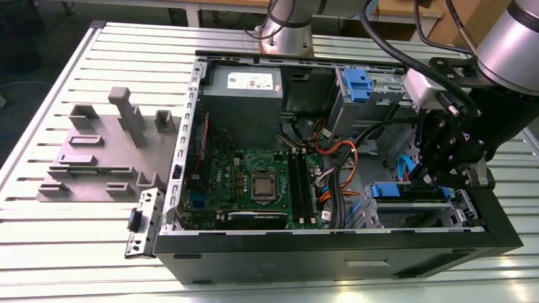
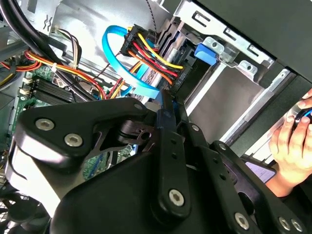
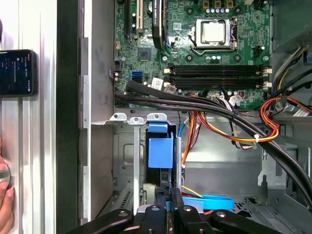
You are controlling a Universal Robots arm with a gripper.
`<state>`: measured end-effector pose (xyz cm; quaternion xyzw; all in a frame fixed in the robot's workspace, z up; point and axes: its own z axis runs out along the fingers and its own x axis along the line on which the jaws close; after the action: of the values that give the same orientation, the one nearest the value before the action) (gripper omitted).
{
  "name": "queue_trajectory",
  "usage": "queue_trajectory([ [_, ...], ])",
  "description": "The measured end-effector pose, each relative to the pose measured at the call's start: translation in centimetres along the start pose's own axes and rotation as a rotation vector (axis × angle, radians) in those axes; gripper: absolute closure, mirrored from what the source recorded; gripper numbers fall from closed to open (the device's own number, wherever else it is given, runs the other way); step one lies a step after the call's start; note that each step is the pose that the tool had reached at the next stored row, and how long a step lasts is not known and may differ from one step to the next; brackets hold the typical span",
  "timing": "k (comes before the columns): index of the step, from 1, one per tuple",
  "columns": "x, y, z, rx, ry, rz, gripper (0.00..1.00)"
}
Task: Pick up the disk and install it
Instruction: 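Insert the second disk wire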
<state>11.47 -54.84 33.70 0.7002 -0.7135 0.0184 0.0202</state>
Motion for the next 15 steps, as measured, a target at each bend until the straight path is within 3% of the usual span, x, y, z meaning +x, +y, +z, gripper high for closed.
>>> queue_trajectory([
  [15, 0.09, 0.0, 0.01, -0.0002, -0.012, 0.0, 0.84],
])
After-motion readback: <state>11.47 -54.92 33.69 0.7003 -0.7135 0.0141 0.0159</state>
